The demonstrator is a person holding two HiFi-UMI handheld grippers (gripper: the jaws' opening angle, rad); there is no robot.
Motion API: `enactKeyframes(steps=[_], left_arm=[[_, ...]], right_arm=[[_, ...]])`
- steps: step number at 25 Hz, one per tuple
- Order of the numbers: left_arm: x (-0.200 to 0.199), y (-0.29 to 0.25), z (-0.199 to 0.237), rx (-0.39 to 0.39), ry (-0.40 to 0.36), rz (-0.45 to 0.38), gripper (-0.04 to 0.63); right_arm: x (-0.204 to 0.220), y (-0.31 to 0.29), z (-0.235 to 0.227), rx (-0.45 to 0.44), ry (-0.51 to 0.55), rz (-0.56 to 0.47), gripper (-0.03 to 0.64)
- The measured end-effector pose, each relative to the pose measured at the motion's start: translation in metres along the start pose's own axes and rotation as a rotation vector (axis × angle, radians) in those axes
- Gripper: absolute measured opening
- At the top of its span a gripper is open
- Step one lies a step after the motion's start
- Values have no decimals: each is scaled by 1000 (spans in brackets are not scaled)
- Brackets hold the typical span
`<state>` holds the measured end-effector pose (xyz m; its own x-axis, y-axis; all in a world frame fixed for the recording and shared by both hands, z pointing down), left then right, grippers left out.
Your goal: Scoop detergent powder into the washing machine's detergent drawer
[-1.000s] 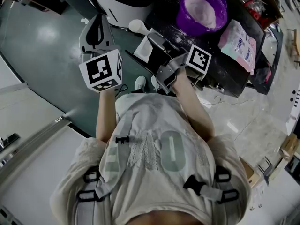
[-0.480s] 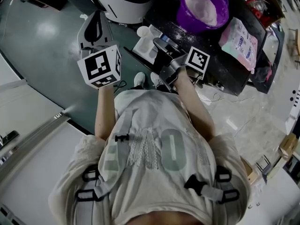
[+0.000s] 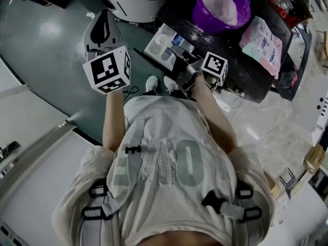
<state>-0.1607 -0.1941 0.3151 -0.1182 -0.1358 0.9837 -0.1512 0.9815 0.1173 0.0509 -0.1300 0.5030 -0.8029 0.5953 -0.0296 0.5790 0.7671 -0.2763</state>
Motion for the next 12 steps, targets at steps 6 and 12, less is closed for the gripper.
enactKeyframes(steps=[6, 12], left_arm=[[3, -1, 0, -2, 6, 2, 20], [4, -2, -1, -2, 7, 3, 21]], right_arm=[[-5, -5, -8, 24, 33, -3, 11], [-4, -9, -11, 36, 54, 6, 11]])
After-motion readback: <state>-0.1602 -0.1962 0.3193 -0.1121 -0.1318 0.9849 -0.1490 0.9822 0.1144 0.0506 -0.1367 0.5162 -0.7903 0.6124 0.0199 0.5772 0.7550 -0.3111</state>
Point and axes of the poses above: the fingertips, and each gripper's own axes: y backward along the fingers, z to its left, x out of its underside, the point moved 4 cm from there along y, backward along the fingers, and after that the axes turned 9 degrees about -z, right-handed, at the moved point
